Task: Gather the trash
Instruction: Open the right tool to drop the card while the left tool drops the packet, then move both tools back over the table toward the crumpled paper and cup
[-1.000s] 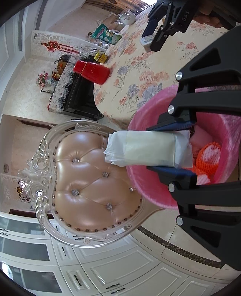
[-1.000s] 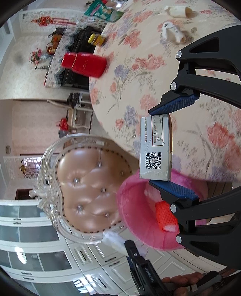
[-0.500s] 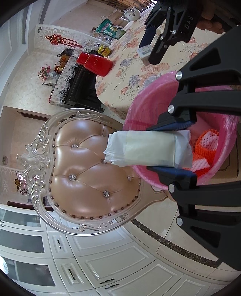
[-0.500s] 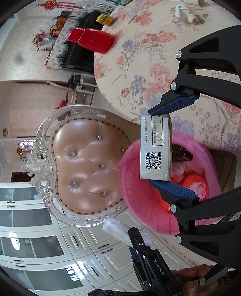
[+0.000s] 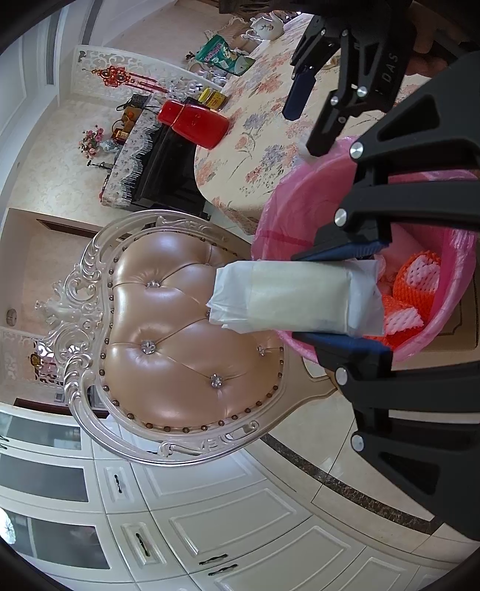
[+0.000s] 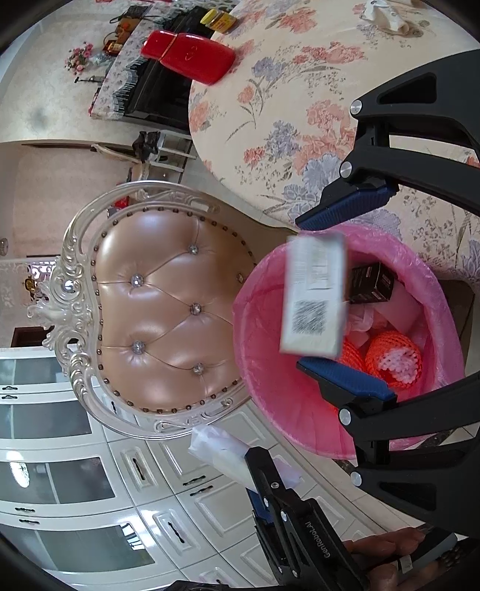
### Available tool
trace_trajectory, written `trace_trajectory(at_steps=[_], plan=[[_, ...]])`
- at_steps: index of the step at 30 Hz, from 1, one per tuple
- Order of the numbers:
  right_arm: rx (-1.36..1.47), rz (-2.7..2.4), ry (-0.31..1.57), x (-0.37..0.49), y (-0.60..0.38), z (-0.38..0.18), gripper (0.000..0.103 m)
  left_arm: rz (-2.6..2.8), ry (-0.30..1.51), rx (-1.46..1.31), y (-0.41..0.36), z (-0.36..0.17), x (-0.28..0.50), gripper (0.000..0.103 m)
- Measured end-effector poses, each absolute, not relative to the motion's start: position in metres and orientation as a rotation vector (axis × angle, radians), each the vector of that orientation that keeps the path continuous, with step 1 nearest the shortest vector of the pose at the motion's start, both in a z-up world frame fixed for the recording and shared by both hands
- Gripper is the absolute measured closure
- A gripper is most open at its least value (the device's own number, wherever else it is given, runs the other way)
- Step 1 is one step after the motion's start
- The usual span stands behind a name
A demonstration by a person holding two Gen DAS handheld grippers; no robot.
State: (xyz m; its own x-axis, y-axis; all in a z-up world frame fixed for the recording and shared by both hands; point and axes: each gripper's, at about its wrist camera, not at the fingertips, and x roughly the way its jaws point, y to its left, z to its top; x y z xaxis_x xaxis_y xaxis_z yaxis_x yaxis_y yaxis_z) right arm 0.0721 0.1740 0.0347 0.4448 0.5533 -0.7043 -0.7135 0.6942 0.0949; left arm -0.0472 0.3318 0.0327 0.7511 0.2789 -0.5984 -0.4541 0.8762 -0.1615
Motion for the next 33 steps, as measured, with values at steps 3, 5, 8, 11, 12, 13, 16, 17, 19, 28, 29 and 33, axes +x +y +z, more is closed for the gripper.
trace_trajectory(at_steps=[3, 5, 8, 11, 12, 13, 16, 17, 19, 28, 29, 33], plan=[[-0.229, 0.788, 0.784, 0.074, 0.173, 0.033, 0.028, 0.407, 0.602, -0.311, 0.332, 0.032, -0.046, 0.068], [-0.227, 0.775, 0.782, 0.076, 0.170, 0.033, 0.027, 0.404, 0.606, -0.312, 0.332, 0.031, -0.043, 0.067], [-0.220, 0.754, 0.781, 0.081, 0.161, 0.033, 0.027, 0.387, 0.615, -0.316, 0.329, 0.029, -0.039, 0.065], [-0.213, 0.727, 0.776, 0.085, 0.147, 0.034, 0.025, 0.370, 0.627, -0.321, 0.326, 0.027, -0.032, 0.057], [-0.209, 0.718, 0.774, 0.086, 0.142, 0.035, 0.025, 0.367, 0.630, -0.322, 0.324, 0.026, -0.030, 0.048], [-0.206, 0.710, 0.774, 0.087, 0.138, 0.035, 0.025, 0.366, 0.633, -0.326, 0.323, 0.025, -0.027, 0.046], [-0.195, 0.687, 0.771, 0.091, 0.123, 0.036, 0.024, 0.358, 0.634, -0.326, 0.318, 0.025, -0.023, 0.045], [-0.192, 0.681, 0.771, 0.091, 0.118, 0.036, 0.023, 0.356, 0.635, -0.323, 0.316, 0.026, -0.021, 0.045], [-0.187, 0.667, 0.768, 0.093, 0.108, 0.037, 0.023, 0.351, 0.635, -0.319, 0.311, 0.027, -0.020, 0.045], [-0.155, 0.600, 0.746, 0.097, 0.054, 0.044, 0.022, 0.303, 0.630, -0.287, 0.277, 0.034, -0.006, 0.045], [-0.152, 0.590, 0.744, 0.097, 0.047, 0.045, 0.022, 0.298, 0.629, -0.284, 0.273, 0.035, -0.004, 0.045], [-0.144, 0.550, 0.735, 0.100, 0.020, 0.048, 0.022, 0.267, 0.626, -0.265, 0.253, 0.039, 0.005, 0.045]])
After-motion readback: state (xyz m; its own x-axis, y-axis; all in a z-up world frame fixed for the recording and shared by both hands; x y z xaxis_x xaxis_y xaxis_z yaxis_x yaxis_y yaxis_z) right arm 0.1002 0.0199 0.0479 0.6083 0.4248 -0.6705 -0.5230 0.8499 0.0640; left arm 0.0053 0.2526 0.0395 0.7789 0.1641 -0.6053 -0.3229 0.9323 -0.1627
